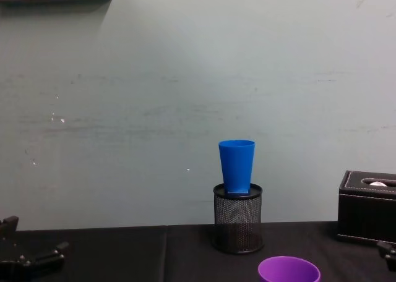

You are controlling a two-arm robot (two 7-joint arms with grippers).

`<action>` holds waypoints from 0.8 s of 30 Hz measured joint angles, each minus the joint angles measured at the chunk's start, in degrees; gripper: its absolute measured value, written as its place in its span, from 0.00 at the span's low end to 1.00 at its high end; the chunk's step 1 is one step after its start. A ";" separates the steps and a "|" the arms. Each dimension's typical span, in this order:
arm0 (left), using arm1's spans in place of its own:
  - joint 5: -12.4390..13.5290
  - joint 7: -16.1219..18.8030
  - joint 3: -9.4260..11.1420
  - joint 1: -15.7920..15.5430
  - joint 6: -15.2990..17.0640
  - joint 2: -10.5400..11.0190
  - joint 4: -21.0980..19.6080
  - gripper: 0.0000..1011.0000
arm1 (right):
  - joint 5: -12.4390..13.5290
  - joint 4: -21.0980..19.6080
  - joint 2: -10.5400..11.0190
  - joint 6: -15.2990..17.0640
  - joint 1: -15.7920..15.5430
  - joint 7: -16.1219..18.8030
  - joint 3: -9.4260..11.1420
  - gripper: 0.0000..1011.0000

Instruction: Pick up one cup with a gripper and tap it against the other cup.

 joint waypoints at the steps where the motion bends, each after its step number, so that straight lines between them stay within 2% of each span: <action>1: 0.00 0.00 0.00 0.00 0.00 0.00 0.00 1.00 | 0.00 0.00 0.00 0.00 0.00 0.00 0.00 0.99; 24: 0.00 0.00 0.00 0.00 0.00 0.00 0.00 1.00 | 0.00 0.00 0.02 0.00 0.00 0.00 0.00 0.99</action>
